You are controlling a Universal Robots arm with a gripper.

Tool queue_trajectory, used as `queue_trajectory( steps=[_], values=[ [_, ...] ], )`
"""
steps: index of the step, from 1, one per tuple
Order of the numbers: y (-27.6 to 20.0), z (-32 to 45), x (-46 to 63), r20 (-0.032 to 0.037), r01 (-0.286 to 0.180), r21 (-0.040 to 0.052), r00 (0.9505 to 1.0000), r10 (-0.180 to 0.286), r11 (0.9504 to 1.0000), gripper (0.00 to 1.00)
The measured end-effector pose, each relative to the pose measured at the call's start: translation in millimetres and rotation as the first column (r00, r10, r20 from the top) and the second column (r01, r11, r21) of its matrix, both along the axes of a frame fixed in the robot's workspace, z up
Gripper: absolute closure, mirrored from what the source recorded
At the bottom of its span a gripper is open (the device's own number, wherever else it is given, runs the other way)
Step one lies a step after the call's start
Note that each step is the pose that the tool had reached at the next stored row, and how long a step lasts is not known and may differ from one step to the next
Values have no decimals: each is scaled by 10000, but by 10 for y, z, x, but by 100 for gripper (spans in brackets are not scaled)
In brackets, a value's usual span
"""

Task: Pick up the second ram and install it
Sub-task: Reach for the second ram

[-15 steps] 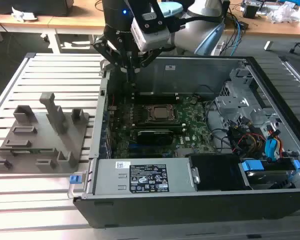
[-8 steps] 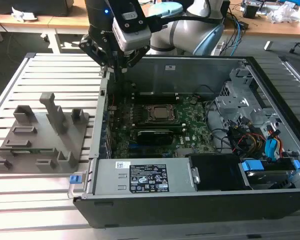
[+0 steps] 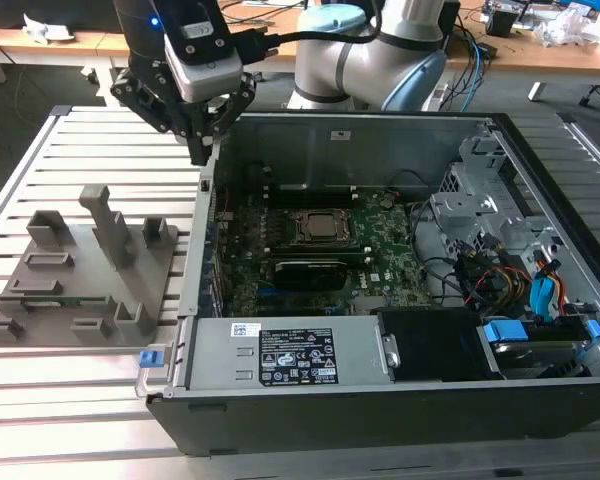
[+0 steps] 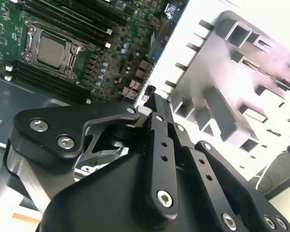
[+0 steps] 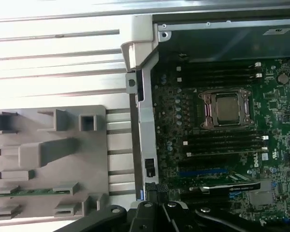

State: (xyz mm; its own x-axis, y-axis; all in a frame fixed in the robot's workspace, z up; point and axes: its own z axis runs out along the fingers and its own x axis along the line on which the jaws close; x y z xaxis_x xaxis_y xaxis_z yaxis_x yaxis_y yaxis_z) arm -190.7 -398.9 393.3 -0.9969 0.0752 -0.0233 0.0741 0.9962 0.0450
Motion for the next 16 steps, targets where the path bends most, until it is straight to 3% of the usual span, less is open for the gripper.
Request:
queue_trajectory(
  steps=[16],
  values=[
    [0, -1, -682, 0, 2, 1, 10000, -2, 10000, 89]
  ],
)
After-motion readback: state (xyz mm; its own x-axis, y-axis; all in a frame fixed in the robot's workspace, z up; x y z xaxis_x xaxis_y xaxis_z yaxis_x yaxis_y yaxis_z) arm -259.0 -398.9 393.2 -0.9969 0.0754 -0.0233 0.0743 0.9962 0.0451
